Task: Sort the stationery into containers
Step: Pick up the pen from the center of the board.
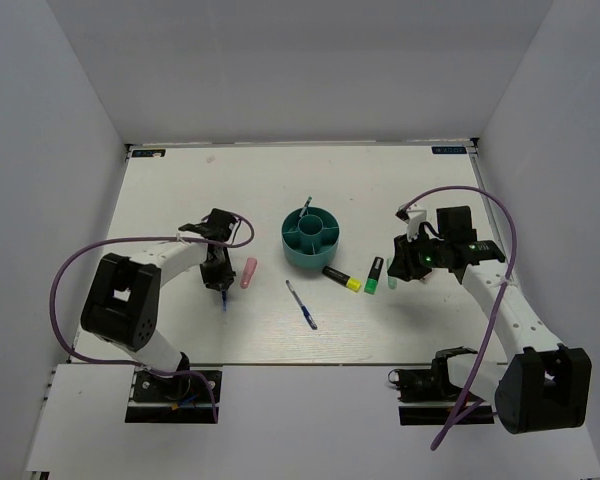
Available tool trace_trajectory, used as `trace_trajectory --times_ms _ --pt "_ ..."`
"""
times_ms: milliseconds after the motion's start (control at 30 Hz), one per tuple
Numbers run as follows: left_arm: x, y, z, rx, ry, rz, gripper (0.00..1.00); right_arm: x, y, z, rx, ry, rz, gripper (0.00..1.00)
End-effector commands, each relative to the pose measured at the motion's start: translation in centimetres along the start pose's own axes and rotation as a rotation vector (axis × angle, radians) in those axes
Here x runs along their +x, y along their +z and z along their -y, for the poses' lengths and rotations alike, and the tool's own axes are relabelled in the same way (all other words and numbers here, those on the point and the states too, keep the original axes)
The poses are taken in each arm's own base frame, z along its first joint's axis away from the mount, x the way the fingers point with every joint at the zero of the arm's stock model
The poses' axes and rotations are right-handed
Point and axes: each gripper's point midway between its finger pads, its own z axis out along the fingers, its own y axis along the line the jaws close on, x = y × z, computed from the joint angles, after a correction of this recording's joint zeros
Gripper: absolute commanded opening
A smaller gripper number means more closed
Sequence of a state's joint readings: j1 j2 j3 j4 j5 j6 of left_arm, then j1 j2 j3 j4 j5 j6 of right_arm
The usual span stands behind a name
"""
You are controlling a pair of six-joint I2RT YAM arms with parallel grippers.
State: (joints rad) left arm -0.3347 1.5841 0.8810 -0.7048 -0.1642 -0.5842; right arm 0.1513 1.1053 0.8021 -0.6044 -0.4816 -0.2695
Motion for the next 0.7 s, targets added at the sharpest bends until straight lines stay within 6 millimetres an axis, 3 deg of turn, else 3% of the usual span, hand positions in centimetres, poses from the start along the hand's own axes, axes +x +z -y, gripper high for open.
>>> trace_trajectory --times_ms 0,233,300,333,367,400,433,500,533,667 --pt "-0.2 0.6 -0.7 -0.046 0.013 0.003 0.32 -1.4 -1.0 -0.4 0.000 -0.026 0.047 0.33" --pt "-0.3 -0.1 -0.4 -0.027 0.018 -0.003 0.02 -1.5 -1.1 -0.4 0.003 -0.031 0.055 0.32" --pt "-0.9 -1.0 0.1 -0.009 0.031 0.017 0.00 -1.4 -1.1 -0.5 0.002 -0.033 0.055 0.36" --pt "-1.9 -2.5 0.9 0.027 0.041 0.065 0.00 -1.4 -1.1 -0.4 0.003 -0.033 0.055 0.51" --pt "-2.2 -3.2 1.2 0.042 0.059 0.083 0.00 -1.5 -1.1 -0.4 0.004 -0.036 0.058 0.55" --pt "-2.5 -3.9 2.1 0.061 0.085 0.107 0.00 -1.3 -1.0 -0.4 0.000 -0.034 0.052 0.55" --pt "-4.3 -6.6 3.7 0.115 0.103 0.186 0.00 -1.4 -1.1 -0.5 -0.004 -0.039 0.057 0.55" --pt "-4.7 -9.0 5.4 0.139 0.164 0.253 0.00 -1.4 -1.0 -0.6 -0.008 -0.036 0.052 0.50" --pt "-6.7 -11.7 7.0 0.183 0.172 0.326 0.00 -1.3 -0.9 -0.7 -0.016 -0.037 0.051 0.48" --pt "-10.2 -17.0 10.8 0.257 0.224 0.517 0.00 -1.3 -0.9 -0.6 -0.013 -0.035 0.052 0.40"
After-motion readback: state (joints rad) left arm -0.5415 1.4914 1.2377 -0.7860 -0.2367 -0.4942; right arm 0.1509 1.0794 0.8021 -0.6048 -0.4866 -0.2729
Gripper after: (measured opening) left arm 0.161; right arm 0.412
